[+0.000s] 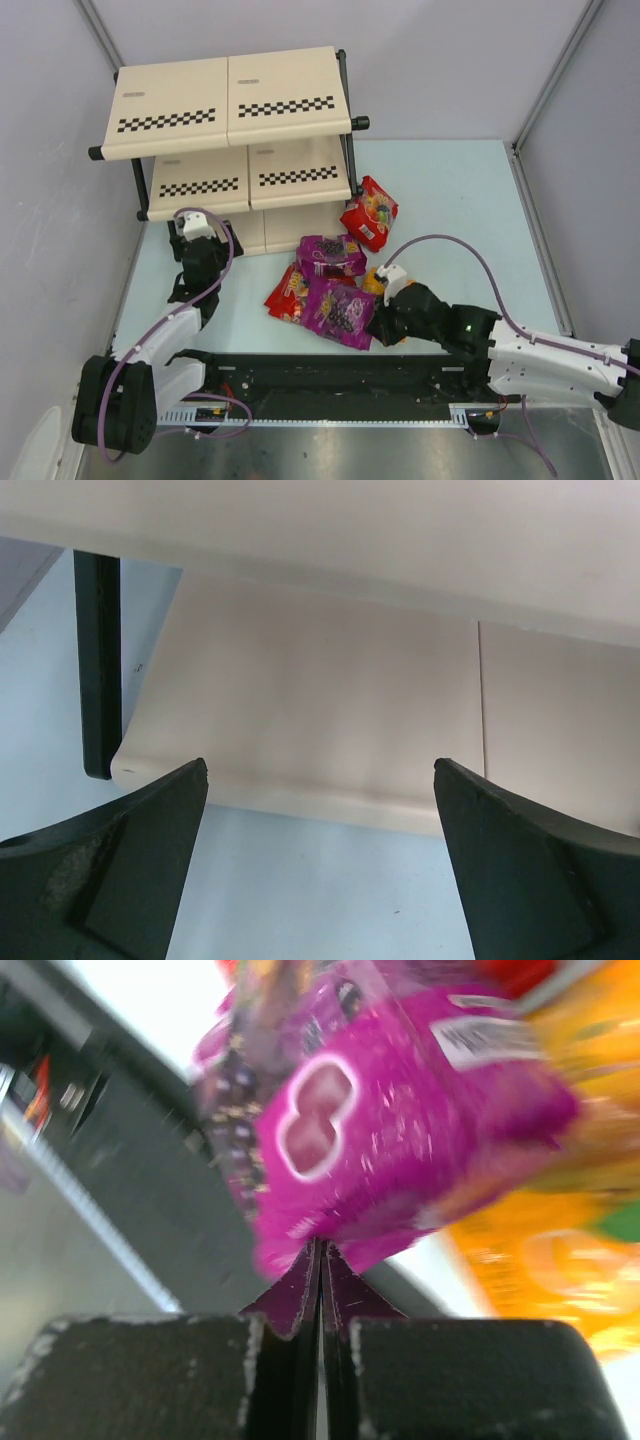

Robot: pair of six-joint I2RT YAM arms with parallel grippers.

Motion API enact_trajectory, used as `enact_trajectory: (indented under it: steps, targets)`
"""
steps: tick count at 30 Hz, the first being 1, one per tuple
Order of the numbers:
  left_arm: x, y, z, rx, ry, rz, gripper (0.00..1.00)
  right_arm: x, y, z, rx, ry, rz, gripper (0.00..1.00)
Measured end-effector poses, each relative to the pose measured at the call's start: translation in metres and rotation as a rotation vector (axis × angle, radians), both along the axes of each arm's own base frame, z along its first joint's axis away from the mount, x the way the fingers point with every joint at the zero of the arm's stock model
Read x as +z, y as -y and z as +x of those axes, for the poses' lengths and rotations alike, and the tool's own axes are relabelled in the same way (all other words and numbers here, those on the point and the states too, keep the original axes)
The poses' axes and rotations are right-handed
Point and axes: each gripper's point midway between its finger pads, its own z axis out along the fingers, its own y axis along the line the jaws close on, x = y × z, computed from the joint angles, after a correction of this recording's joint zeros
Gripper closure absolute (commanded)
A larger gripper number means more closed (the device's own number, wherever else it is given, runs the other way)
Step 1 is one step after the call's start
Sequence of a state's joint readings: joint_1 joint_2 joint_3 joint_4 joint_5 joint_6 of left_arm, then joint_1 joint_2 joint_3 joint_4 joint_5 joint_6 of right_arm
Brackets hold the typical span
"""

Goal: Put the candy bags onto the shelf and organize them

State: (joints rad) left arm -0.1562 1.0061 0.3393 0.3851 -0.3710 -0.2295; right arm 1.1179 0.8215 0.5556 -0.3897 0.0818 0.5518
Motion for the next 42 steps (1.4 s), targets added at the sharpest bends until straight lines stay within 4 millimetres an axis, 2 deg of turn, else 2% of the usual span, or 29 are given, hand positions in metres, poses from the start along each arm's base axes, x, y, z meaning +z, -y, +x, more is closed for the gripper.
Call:
enact_trajectory:
  steps: [4,7,8,10,11,12,13,16,18,21,22,24,27,30,34,38,42]
  targets:
    - [0.000,0.000,0.001,0.000,-0.003,0.001,0.00,-0.008,-0.026,-0.038,0.140,-0.034,0.001,1.00]
    - [0.000,0.000,0.001,0.000,-0.005,0.001,0.00,-0.028,-0.044,-0.064,0.256,-0.070,-0.043,0.93]
    - [0.001,0.000,0.001,0.000,-0.005,0.001,0.00,-0.036,-0.047,-0.073,0.294,-0.084,-0.066,0.79]
    - [0.001,0.000,0.002,0.001,-0.005,0.001,0.00,-0.044,-0.048,-0.082,0.334,-0.088,-0.097,0.56]
    - [0.001,0.000,0.002,0.000,-0.004,0.000,0.00,-0.042,-0.048,-0.082,0.347,-0.068,-0.100,0.36]
    - [0.001,0.000,0.002,0.001,-0.004,0.000,0.00,-0.038,-0.049,-0.080,0.343,-0.055,-0.092,0.29]
    - [0.001,0.000,0.002,0.001,-0.004,0.000,0.00,-0.030,-0.050,-0.077,0.338,-0.026,-0.080,0.18]
    - [0.001,0.000,0.002,0.001,-0.004,0.000,0.00,0.016,-0.050,-0.059,0.301,0.103,0.012,0.06]
    - [0.001,0.000,0.002,0.000,-0.004,0.000,0.00,0.056,-0.046,-0.045,0.266,0.202,0.092,0.00]
    - [0.001,0.000,0.002,0.000,-0.007,0.001,0.00,0.103,-0.039,-0.019,0.211,0.327,0.153,0.00]
    - [0.000,0.000,0.003,0.000,-0.008,0.001,0.00,0.112,-0.037,-0.009,0.191,0.360,0.152,0.00]
    - [0.000,0.000,0.003,0.000,-0.010,0.001,0.00,0.117,-0.036,0.009,0.191,0.391,0.129,0.00]
    - [0.000,0.000,0.003,0.000,-0.009,0.001,0.00,0.100,-0.037,0.032,0.215,0.367,0.055,0.00]
    - [0.001,0.000,0.003,0.000,-0.008,0.001,0.00,0.065,-0.042,0.040,0.273,0.298,-0.039,0.00]
    - [0.002,0.000,0.003,0.000,-0.003,0.000,0.00,0.032,-0.049,0.026,0.379,0.212,-0.109,0.00]
    - [0.003,0.001,0.003,-0.003,0.001,-0.001,0.00,0.012,-0.057,0.007,0.465,0.160,-0.146,0.00]
    - [0.013,0.002,0.002,-0.010,0.036,-0.009,0.00,-0.007,-0.063,-0.006,0.521,0.119,-0.189,0.00]
